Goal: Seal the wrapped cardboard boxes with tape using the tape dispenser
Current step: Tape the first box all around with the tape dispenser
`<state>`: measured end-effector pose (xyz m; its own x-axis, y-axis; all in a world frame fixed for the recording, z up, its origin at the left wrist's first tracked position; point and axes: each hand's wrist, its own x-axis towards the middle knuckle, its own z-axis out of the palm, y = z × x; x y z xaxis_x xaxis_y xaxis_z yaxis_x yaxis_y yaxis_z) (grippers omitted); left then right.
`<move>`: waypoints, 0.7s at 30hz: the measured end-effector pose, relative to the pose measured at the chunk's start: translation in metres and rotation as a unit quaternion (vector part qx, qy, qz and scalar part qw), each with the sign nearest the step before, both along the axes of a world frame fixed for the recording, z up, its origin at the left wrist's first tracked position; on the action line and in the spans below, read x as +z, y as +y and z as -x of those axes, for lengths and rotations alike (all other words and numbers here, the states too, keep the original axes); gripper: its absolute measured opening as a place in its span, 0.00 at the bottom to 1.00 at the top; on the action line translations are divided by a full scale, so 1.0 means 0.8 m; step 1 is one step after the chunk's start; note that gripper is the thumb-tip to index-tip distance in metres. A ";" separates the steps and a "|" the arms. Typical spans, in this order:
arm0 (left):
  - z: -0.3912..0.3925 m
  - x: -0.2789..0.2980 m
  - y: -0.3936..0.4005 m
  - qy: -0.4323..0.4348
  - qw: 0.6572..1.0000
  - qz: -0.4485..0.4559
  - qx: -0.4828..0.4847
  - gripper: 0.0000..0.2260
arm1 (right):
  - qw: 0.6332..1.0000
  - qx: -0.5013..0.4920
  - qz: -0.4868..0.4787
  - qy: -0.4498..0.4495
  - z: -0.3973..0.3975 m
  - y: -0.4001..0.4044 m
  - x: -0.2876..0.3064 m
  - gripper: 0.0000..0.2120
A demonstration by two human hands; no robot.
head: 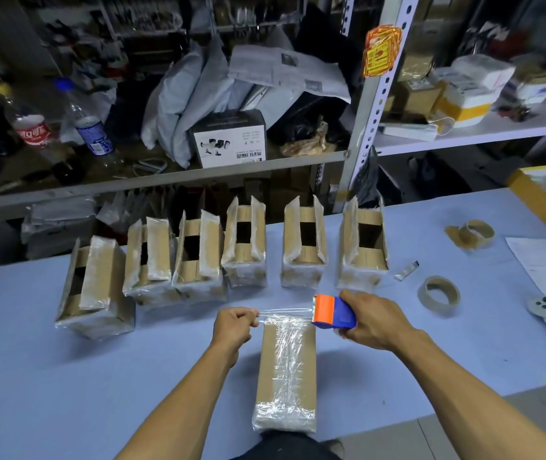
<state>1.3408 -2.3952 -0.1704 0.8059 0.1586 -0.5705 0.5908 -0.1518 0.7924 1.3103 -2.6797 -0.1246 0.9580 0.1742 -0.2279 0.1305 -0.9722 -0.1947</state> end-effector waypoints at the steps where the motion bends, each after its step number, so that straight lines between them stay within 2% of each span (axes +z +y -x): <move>1: 0.000 -0.003 -0.001 0.004 1.000 0.000 0.000 0.09 | 1.000 0.000 0.002 0.006 0.000 0.000 -0.004 0.19; 10: -0.005 -0.020 -0.017 0.016 0.999 -0.005 0.027 0.09 | 0.999 -0.039 -0.011 0.029 0.004 -0.003 -0.032 0.21; 16: -0.005 -0.031 -0.029 0.031 0.999 0.002 0.040 0.15 | 0.996 -0.060 -0.028 0.055 0.002 0.003 -0.044 0.25; 18: -0.003 -0.031 -0.031 0.059 0.996 0.042 0.051 0.08 | 0.996 -0.057 -0.017 0.059 0.003 0.005 -0.046 0.24; 19: -0.002 -0.032 -0.030 0.083 0.993 0.058 0.059 0.09 | 0.996 -0.057 -0.014 0.060 0.004 0.006 -0.048 0.23; 21: 0.001 -0.038 -0.028 0.133 0.986 0.088 0.051 0.16 | 0.995 -0.068 -0.028 0.061 0.011 0.010 -0.054 0.22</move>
